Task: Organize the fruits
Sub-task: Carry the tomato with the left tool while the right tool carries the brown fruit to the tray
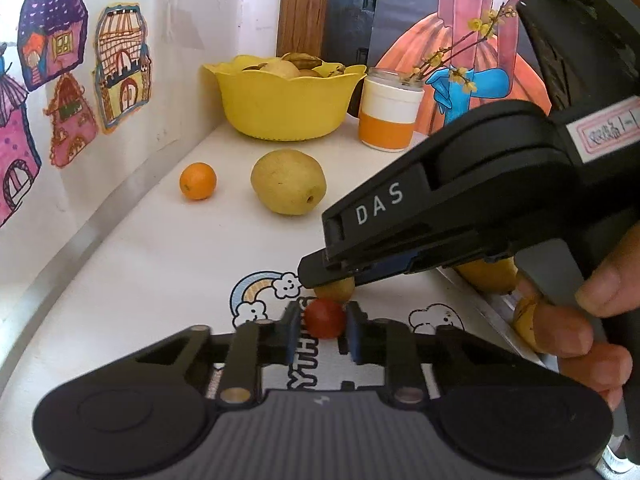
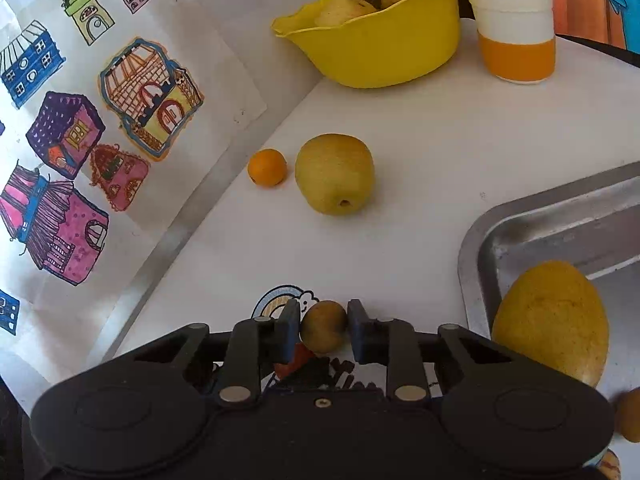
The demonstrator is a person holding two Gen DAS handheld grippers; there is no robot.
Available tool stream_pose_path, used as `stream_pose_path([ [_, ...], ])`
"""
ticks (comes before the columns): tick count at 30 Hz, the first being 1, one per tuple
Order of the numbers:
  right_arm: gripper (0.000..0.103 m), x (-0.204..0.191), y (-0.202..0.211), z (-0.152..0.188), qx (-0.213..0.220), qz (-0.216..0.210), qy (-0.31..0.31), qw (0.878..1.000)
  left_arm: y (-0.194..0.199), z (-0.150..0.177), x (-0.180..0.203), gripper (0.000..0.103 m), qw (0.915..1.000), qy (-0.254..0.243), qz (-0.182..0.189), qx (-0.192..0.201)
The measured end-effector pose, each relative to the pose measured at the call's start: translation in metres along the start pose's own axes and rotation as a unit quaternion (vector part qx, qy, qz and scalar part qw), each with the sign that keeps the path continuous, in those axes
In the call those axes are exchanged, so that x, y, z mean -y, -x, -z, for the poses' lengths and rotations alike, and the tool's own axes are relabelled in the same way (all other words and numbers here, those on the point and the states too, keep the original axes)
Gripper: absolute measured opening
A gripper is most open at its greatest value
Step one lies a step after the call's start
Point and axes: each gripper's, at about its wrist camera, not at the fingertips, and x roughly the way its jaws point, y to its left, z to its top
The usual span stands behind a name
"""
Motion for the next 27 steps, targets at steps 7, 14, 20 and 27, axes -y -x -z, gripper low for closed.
stream_pose_path([
  [7,0.027,0.012,0.041,0.003,0.034,-0.019,-0.008,0.999,0.002,-0.008,0.001,0.023,0.9999,0.017,0.002,0.001],
  [14,0.027,0.038,0.099,0.012,0.085,-0.025,-0.027,0.996,0.015,-0.019,0.018,0.023,0.9992,0.029,0.024,0.015],
  [20,0.027,0.073,0.142,0.03,0.117,-0.006,-0.05,0.992,0.026,-0.023,0.048,0.023,0.9978,0.026,0.055,0.024],
  [27,0.027,0.113,0.169,0.062,0.125,0.016,-0.083,0.989,0.037,-0.014,0.088,0.023,0.9932,0.021,0.11,0.031],
])
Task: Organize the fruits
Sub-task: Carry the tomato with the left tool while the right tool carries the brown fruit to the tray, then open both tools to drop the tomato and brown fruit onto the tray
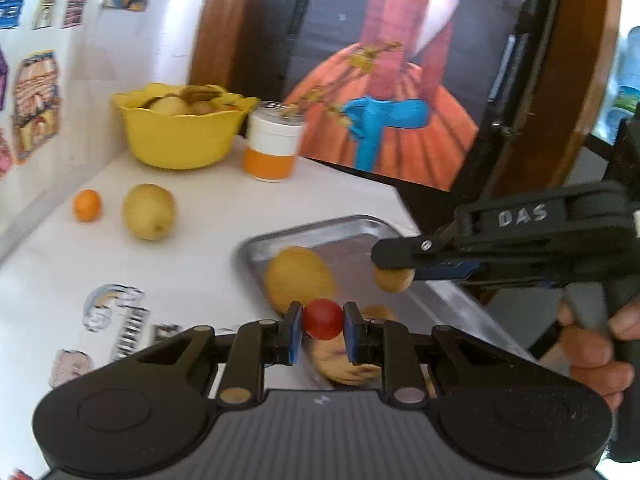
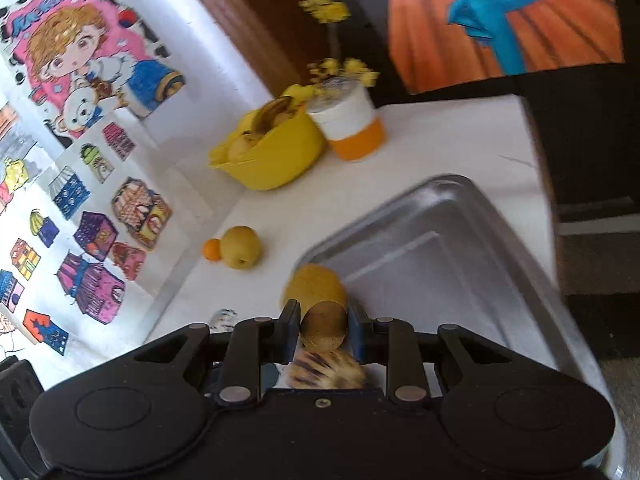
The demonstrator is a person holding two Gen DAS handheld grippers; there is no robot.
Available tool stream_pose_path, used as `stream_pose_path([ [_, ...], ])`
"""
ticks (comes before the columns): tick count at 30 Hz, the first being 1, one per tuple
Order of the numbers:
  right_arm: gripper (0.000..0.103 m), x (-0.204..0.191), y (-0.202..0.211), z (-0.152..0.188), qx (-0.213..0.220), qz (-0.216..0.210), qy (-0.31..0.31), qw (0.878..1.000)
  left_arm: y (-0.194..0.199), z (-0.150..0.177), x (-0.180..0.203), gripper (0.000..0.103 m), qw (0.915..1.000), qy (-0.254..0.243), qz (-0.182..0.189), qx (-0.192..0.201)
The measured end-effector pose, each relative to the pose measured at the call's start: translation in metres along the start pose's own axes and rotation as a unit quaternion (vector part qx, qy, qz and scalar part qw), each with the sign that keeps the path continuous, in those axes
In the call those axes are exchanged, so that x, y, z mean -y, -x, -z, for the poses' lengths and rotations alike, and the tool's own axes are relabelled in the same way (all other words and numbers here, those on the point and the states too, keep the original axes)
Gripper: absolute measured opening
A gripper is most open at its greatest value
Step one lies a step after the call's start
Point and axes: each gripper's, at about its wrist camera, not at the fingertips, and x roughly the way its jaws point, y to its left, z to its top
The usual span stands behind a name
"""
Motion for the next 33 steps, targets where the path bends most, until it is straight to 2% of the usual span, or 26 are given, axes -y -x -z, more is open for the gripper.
stream_pose_path([
  [5,0.027,0.021,0.006,0.013,-0.004,0.01,-0.022,1.0,0.001,0.012,0.02,0.023,0.9997,-0.004,0.02,-0.01],
  [11,0.027,0.035,0.004,0.024,-0.008,0.017,-0.037,0.999,-0.002,0.024,0.043,0.023,0.9992,-0.025,0.021,-0.021],
  [23,0.031,0.034,0.008,0.026,-0.006,0.017,-0.041,0.999,-0.006,0.03,0.056,0.024,0.9989,-0.034,0.01,-0.032],
  [26,0.035,0.03,0.013,0.027,-0.002,0.019,-0.039,0.999,-0.004,0.03,0.056,0.025,0.9988,-0.034,0.012,-0.034],
  [28,0.04,0.027,0.018,0.027,0.002,0.021,-0.035,0.999,0.0,0.03,0.055,0.027,0.9989,-0.033,0.012,-0.031],
  [31,0.048,0.021,0.027,0.029,0.01,0.022,-0.026,0.999,0.008,0.029,0.052,0.038,0.9993,-0.028,0.011,-0.023],
  [33,0.056,0.017,0.033,0.03,0.015,0.025,-0.017,0.999,0.016,0.029,0.051,0.058,0.9996,-0.025,0.005,-0.014],
])
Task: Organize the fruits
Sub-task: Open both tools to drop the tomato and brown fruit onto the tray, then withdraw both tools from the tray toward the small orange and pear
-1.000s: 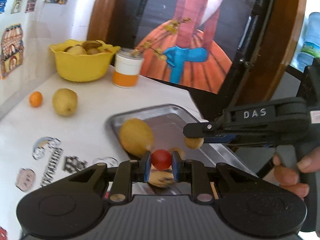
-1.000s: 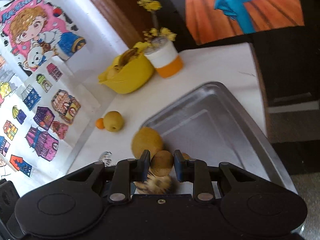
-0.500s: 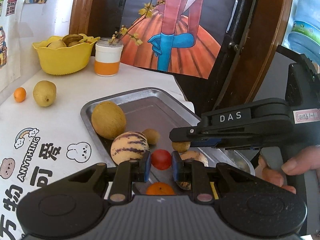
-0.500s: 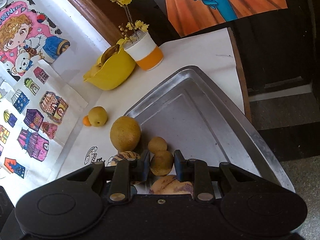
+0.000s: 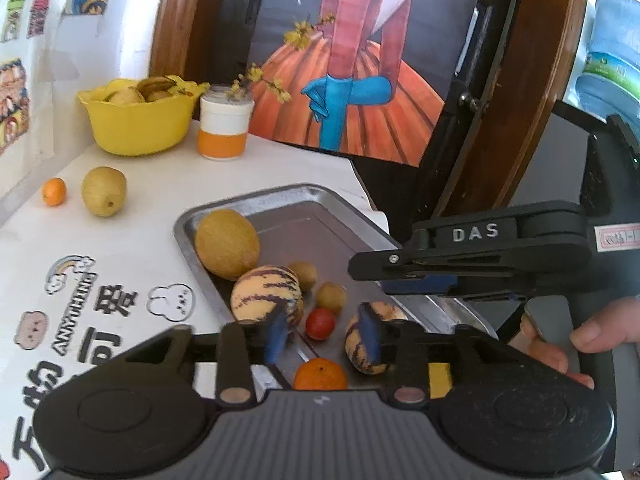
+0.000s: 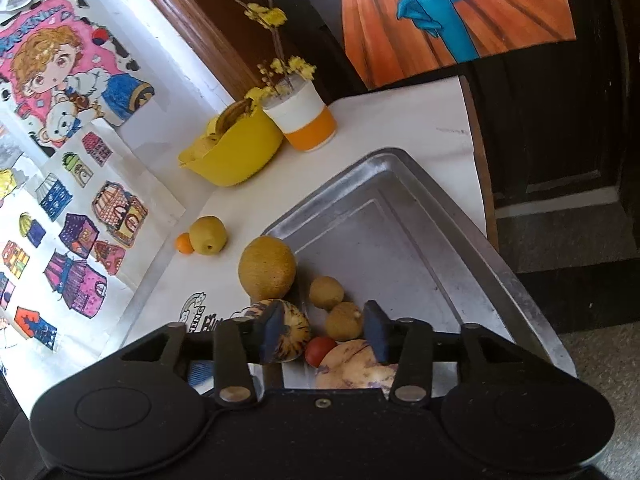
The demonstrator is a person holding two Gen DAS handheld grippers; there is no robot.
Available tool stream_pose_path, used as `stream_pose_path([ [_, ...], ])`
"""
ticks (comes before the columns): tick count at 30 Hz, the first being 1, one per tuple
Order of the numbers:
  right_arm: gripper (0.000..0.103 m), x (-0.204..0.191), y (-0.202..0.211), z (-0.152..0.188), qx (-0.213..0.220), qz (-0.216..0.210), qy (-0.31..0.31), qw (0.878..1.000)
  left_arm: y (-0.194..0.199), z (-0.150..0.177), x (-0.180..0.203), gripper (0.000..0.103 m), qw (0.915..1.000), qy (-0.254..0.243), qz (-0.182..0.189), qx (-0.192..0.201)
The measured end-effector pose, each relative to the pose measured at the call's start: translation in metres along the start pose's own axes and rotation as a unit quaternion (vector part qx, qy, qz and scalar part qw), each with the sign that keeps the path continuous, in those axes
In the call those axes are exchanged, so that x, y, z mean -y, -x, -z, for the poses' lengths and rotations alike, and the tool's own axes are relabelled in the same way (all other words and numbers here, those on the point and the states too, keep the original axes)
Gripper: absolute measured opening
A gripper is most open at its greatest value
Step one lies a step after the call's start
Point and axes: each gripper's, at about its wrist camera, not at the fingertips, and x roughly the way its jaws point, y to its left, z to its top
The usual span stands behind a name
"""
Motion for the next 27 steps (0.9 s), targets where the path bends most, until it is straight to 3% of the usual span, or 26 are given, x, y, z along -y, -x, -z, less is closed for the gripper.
stream_pose_path([
  [4,0.071,-0.007,0.015,0.006,0.012,0.015,0.019,1.0,0.018,0.003,-0.005,0.074,0.9997,0.005,-0.014,0.019],
  [6,0.079,-0.009,0.023,0.011,0.019,0.025,0.03,0.999,0.027,0.005,-0.009,0.089,0.9994,0.013,-0.022,0.023],
  [9,0.088,-0.014,0.033,0.021,0.025,0.044,0.049,0.998,0.043,0.011,-0.017,0.1,0.9985,0.024,-0.036,0.033],
  [16,0.101,-0.023,0.051,0.051,0.005,0.062,0.068,0.996,0.064,0.029,-0.035,0.102,0.9967,0.038,-0.067,0.024],
  [21,0.102,-0.038,0.058,0.077,-0.019,0.08,0.098,0.992,0.078,0.042,-0.049,0.102,0.9948,0.045,-0.091,0.012],
  [27,0.102,-0.057,0.059,0.103,-0.05,0.071,0.122,0.989,0.097,0.057,-0.07,0.102,0.9914,0.051,-0.12,0.004],
])
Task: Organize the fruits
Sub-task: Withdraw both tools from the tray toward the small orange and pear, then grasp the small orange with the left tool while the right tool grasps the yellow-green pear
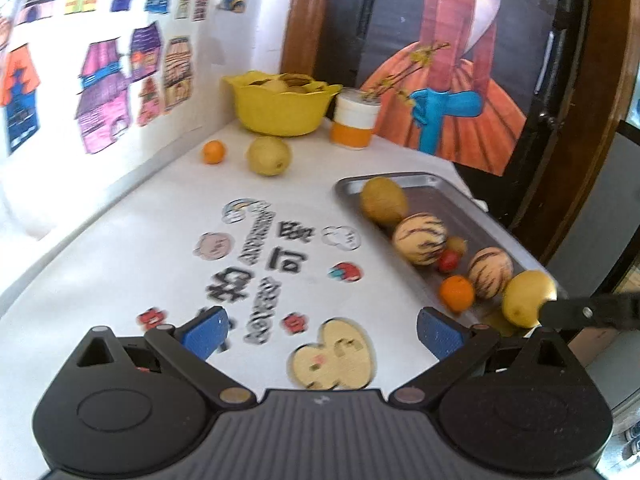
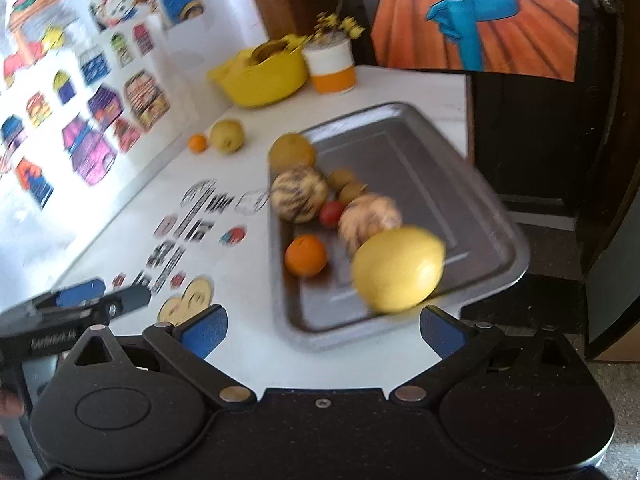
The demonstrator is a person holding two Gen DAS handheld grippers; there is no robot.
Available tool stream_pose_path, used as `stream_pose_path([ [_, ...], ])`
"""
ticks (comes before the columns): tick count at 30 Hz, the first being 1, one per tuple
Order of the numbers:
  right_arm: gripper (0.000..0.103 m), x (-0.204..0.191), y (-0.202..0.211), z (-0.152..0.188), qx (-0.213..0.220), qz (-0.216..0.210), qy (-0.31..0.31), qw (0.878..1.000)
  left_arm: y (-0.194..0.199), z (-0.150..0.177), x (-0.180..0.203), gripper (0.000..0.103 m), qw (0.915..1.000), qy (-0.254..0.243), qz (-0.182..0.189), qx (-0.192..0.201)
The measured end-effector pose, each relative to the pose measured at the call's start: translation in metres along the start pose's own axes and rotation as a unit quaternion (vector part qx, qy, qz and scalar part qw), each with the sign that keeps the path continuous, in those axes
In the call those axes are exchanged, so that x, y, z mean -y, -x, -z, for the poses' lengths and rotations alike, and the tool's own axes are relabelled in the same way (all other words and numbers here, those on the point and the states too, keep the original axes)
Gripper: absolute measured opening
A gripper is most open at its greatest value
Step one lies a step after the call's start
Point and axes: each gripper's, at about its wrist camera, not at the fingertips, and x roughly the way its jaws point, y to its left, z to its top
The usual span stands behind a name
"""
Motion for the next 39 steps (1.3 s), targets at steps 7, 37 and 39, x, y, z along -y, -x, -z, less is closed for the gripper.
stream_pose_path([
  [7,0.102,-0.031,-0.003,0.001,-0.018,-0.031,0.027,0.999,0.013,0.004,-0.035,0.102,0.9993,0.004,-0.036,-0.006],
  [37,0.102,-0.114,-0.105,-0.193,0.078,-0.051,0.316,0.944,-0.073,-0.133,-0.088,0.102,0.9935,-0.033,-0.104,0.034],
  [39,0.102,-0.112,-0.124,-0.203,0.072,-0.069,0.317,0.943,-0.089,-0.142,-0.09,0.102,0.9933,-0.036,-0.104,0.034],
])
